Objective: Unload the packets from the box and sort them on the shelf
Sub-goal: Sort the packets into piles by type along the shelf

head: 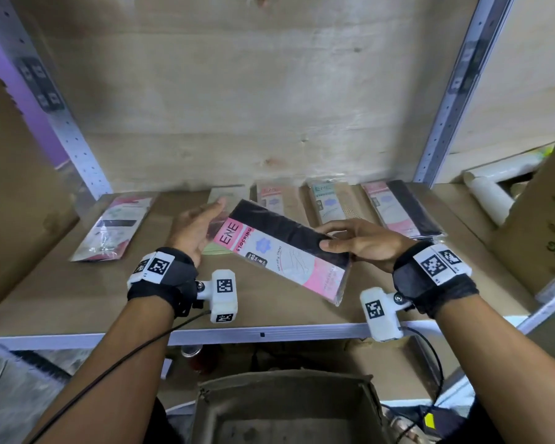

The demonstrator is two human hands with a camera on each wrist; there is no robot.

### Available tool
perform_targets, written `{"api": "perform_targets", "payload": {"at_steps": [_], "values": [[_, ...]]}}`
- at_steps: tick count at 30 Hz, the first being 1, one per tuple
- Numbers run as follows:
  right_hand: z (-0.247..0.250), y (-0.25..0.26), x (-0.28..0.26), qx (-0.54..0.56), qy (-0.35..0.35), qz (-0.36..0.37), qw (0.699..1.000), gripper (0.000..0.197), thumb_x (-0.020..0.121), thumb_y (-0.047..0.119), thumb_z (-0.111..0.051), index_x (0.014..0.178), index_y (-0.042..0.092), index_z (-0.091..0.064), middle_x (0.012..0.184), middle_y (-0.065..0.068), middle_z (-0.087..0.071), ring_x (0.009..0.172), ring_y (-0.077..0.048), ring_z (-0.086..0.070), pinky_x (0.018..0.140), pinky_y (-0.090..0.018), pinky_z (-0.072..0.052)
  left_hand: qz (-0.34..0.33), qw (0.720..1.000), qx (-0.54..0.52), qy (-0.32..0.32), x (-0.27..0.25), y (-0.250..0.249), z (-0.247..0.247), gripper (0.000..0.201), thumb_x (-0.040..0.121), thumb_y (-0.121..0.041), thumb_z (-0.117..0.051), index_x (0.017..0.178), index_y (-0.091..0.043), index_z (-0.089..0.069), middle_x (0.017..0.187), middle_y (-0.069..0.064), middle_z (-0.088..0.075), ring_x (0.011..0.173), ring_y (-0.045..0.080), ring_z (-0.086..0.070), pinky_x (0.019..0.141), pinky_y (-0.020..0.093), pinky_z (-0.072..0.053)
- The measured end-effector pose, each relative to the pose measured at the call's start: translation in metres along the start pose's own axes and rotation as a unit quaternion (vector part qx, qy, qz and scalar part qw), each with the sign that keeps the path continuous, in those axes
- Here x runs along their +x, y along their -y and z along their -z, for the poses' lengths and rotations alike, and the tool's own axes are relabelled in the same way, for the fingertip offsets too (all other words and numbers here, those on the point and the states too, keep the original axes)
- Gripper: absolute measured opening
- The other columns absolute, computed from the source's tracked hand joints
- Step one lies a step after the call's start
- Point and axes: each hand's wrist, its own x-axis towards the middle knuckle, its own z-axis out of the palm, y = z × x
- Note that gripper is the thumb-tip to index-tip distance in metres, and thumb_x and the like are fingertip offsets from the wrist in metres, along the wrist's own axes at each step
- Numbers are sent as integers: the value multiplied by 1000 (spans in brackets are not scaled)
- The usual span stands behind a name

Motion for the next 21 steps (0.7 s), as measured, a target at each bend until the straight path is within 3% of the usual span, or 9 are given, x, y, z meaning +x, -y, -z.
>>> {"api": "perform_targets", "payload": {"at_steps": [3, 5, 8, 10, 12, 16, 21], "values": [[5, -3, -4, -11, -6, 2, 1000, 26, 90, 12, -67, 116, 13, -67, 115, -23, -68, 109, -40, -64, 100, -60, -44, -26, 992, 120, -13, -1, 5, 1, 25, 90, -43, -67, 84, -20, -72, 72, -3, -74, 55, 7, -66, 52, 18, -52], [6, -5, -7, -5, -2, 6, 1000, 23, 90, 11, -67, 113, 15, -68, 115, -23, -68, 103, -35, -67, 98, -52, -48, -42, 985, 165, -7, 0, 8, -1, 34, 95, -44, -62, 73, -18, -65, 61, -5, -63, 49, 10, -56, 46, 19, -45], [5, -7, -9, 3, 9, 16, 1000, 26, 91, 8, -65, 117, 11, -65, 116, -25, -67, 101, -32, -67, 96, -46, -50, -41, 979, 198, -4, 0, 7, -2, 47, 98, -50, -52, 62, -21, -53, 48, -9, -48, 44, 11, -43, 41, 19, -34], [4, -7, -10, 5, 11, 26, 1000, 28, 92, 6, -64, 120, 8, -63, 117, -27, -66, 102, -32, -66, 97, -43, -51, -20, 980, 198, 6, -1, 6, -1, 50, 96, -56, -51, 58, -24, -47, 50, -8, -47, 48, 14, -47, 42, 19, -31], [3, -7, -10, 6, 12, 35, 999, 31, 92, 5, -62, 123, 5, -62, 118, -28, -65, 106, -36, -65, 100, -44, -49, 13, 984, 177, 29, -4, 4, 1, 48, 94, -59, -53, 63, -22, -49, 54, -2, -47, 47, 15, -51, 38, 18, -28], [-1, -7, -8, 19, 23, 54, 998, 34, 93, 3, -59, 127, 1, -58, 121, -29, -64, 106, -36, -64, 96, -39, -52, 66, 993, 83, 48, -14, -5, 3, 40, 92, -53, -59, 84, -13, -62, 49, -1, -49, 31, 7, -41, 26, 16, -20], [-8, -10, -5, 30, 39, 86, 995, 36, 93, 5, -58, 128, -1, -57, 122, -28, -63, 108, -36, -63, 99, -46, -49, 56, 989, 114, 75, -25, -20, 1, 35, 100, -41, -49, 81, -14, -61, 40, -5, -55, 31, 4, -51, 31, 13, -37]]}}
